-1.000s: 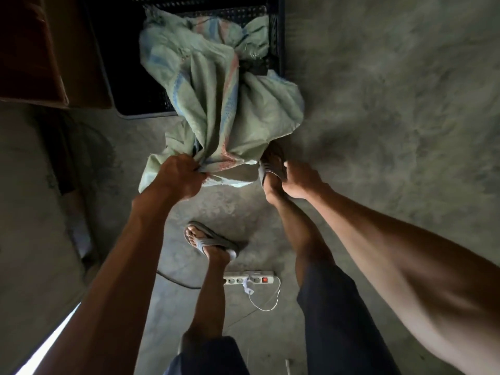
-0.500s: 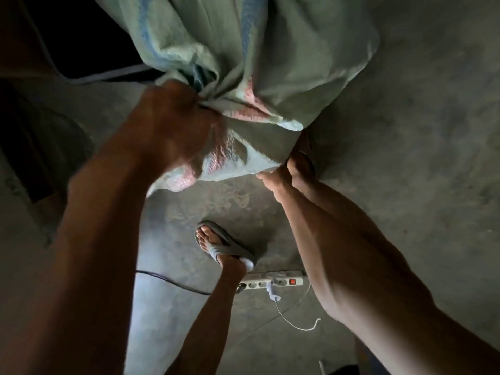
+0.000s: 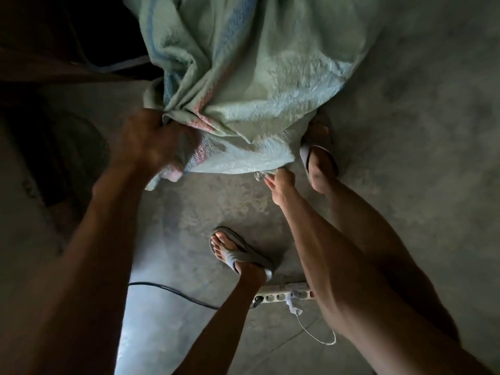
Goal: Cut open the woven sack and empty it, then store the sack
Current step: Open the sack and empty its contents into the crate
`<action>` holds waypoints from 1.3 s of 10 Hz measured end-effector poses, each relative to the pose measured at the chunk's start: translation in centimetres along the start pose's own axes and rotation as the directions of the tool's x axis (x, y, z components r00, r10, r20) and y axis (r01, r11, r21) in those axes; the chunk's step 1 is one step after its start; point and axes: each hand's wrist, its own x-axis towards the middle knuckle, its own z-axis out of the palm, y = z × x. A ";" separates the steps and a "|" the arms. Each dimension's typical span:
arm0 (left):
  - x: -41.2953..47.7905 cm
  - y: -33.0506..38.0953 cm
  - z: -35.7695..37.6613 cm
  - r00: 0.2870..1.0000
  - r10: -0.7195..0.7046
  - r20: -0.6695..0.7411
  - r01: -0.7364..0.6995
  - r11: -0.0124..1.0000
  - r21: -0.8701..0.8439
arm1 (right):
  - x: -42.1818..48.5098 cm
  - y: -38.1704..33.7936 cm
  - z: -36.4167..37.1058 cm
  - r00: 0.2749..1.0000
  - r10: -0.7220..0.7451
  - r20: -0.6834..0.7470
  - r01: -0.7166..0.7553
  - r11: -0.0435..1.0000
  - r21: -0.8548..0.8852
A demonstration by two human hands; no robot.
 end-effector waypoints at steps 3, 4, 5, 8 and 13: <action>-3.0 -3.0 -0.7 0.943 -0.316 0.101 0.323 0.945 -0.057 | -10.1 -4.8 -2.7 0.994 -0.023 0.111 0.025 0.999 -0.020; -6.4 -1.6 -2.9 0.954 -0.293 0.068 0.295 0.955 -0.023 | -15.0 -6.4 -5.9 0.978 0.043 0.203 -0.011 0.988 -0.153; -9.9 -0.6 -5.8 0.944 -0.296 0.144 0.262 0.940 0.219 | -21.5 -9.2 -10.1 0.948 0.113 0.296 -0.052 0.977 -0.205; -24.6 8.9 -15.7 0.921 -0.380 0.084 0.375 0.925 0.067 | -46.0 -21.0 -16.9 0.940 -0.148 0.308 0.314 0.729 -0.609; -35.6 16.1 -28.9 0.949 -0.290 0.120 0.243 0.438 -0.865 | -68.0 -28.5 -15.8 0.849 -0.399 0.346 0.393 0.915 0.091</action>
